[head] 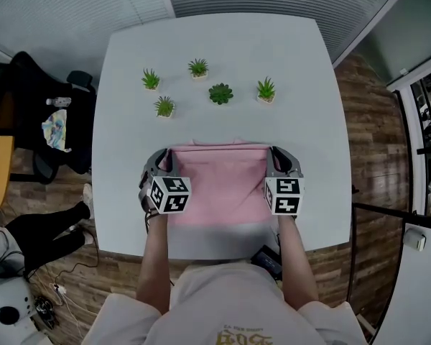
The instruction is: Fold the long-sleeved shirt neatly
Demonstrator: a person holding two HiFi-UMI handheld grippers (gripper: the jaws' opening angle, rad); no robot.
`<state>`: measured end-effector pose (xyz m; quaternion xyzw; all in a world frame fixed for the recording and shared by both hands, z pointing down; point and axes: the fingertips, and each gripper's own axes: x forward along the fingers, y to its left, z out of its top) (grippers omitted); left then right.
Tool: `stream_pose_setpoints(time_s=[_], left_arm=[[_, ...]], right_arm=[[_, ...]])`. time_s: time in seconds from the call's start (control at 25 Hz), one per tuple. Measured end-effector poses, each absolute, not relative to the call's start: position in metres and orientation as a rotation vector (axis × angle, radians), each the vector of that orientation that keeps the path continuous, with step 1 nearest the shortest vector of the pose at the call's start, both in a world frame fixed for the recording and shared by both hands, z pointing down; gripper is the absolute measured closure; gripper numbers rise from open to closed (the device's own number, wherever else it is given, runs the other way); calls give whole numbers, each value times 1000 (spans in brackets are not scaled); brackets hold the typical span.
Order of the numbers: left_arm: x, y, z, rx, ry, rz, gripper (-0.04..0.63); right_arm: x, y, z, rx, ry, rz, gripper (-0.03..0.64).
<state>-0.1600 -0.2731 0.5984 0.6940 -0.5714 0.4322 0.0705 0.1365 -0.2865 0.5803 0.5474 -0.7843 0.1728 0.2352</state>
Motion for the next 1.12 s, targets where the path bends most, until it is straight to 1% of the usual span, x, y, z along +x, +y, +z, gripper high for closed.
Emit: stream_pose_setpoints(time_s=[0.12,0.2,0.32,0.4,0.6,0.68,0.76,0.84,0.96,1.12], left_arm=[[-159,-276,608,2083,-1703,1322,545],[-159,-277,615,2076,-1685,1333,540],[-159,-280,620,2068,-1672,1339,501],[-158,-279,619,2066,-1670,1310,492],[-159,-275,612,2029,-1662,1164,468],[-160,-275,611,2000,-1650,1061,460],[-161,-273,605,1966,-1634,936,435],[-162,-270,593,1955,-1634,872,408],[-161,-264,572,1989,-1654,844,405],[-152,-255,553,1999,-1614,676,405]], right_arm=[[136,-289,592,1470,-2131,500,582],[137,-290,599,1463,-2110,507,568],[138,-292,603,1454,-2099,515,543],[138,-291,601,1450,-2103,520,535],[143,-286,586,1483,-2122,531,528],[146,-281,581,1501,-2125,542,528],[148,-277,572,1525,-2141,562,526],[145,-273,559,1547,-2191,593,527],[135,-265,532,1573,-2282,613,529],[123,-253,503,1583,-2363,614,532]])
